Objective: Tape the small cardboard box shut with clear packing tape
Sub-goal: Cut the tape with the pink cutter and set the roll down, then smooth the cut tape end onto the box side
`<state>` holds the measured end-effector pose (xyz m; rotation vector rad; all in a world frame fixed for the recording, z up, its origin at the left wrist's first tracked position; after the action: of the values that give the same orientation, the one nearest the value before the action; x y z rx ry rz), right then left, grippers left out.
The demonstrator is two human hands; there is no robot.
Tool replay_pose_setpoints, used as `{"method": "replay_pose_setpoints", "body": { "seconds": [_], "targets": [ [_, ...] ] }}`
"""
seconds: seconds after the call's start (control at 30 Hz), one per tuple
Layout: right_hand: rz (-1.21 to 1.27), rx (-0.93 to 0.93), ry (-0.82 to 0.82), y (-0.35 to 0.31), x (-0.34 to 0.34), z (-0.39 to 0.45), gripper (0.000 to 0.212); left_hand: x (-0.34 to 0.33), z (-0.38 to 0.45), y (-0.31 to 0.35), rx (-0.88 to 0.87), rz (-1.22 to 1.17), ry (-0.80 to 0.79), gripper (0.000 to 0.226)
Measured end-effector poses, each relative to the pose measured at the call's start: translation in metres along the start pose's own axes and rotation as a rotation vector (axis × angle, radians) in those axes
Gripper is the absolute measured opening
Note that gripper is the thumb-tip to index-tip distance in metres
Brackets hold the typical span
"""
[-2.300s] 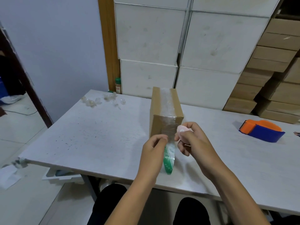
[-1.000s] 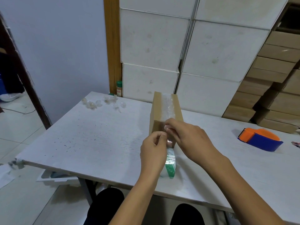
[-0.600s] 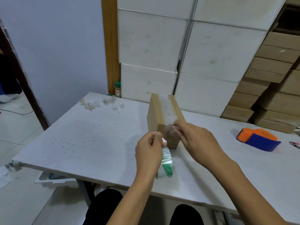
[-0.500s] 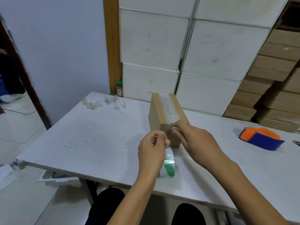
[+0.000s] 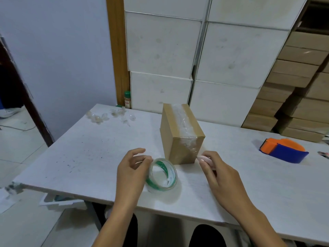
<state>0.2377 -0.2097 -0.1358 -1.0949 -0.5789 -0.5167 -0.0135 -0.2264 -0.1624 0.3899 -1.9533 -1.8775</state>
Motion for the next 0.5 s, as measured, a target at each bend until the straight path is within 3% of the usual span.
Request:
{"method": "replay_pose_setpoints", "body": {
  "seconds": [0.1,0.23,0.37,0.5],
  "targets": [
    [0.017,-0.079,0.01,0.018,-0.005,-0.003,0.006,0.019,0.004,-0.007,-0.04,0.094,-0.048,0.062],
    [-0.08,-0.12,0.022,0.041,-0.01,-0.002,0.001,0.041,0.012,-0.022,-0.144,0.441,0.005,0.018],
    [-0.234,-0.118,0.042,0.061,-0.015,0.005,0.009,0.058,0.009,-0.028,-0.238,0.66,-0.033,0.019],
    [-0.315,-0.155,0.098,0.074,-0.02,0.007,0.011,0.068,0.005,-0.035,-0.317,0.718,-0.089,0.016]
  ]
}}
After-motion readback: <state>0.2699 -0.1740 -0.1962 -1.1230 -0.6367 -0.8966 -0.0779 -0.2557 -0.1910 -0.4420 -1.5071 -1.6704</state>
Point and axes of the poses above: each hand's wrist, its own z-axis towards the middle knuckle, its own x-axis out of the back of the hand, y = z × x, the point moved 1 cm from there along z, towards the middle knuckle, and after that the axes turned 11 degrees about z, right-handed, at the moved point
